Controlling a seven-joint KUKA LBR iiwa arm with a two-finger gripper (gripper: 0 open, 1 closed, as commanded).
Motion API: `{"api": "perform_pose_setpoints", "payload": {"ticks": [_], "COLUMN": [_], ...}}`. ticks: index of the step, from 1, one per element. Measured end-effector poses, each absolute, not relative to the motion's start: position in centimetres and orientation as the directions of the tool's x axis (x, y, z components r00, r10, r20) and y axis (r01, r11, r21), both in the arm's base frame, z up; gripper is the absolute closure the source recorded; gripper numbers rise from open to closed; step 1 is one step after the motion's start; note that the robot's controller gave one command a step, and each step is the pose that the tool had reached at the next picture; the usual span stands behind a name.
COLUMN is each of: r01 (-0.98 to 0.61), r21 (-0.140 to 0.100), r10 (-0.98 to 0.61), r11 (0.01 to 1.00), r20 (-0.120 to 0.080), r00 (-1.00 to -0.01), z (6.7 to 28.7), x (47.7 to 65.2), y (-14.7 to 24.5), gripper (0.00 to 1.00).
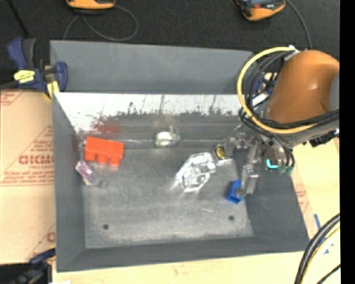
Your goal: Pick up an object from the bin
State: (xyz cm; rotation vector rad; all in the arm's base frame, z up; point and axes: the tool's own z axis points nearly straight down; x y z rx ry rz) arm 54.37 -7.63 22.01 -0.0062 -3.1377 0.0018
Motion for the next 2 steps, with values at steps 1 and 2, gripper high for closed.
{"api": "perform_pose_setpoints", "payload": {"ticks": [1, 2], "r01": [-0.224, -0.484], "r21": [-0.003, -0.004], "r10": [-0.224, -0.484], "r11": [0.975, 0.875], "r20": [-0.013, -0.006], "r00": [-0.975, -0.875], "z": [10.9, 11.2], "x": [59.6, 60.5], "y": [-4.8, -3.4], "gripper": [0.00, 0.00]}}
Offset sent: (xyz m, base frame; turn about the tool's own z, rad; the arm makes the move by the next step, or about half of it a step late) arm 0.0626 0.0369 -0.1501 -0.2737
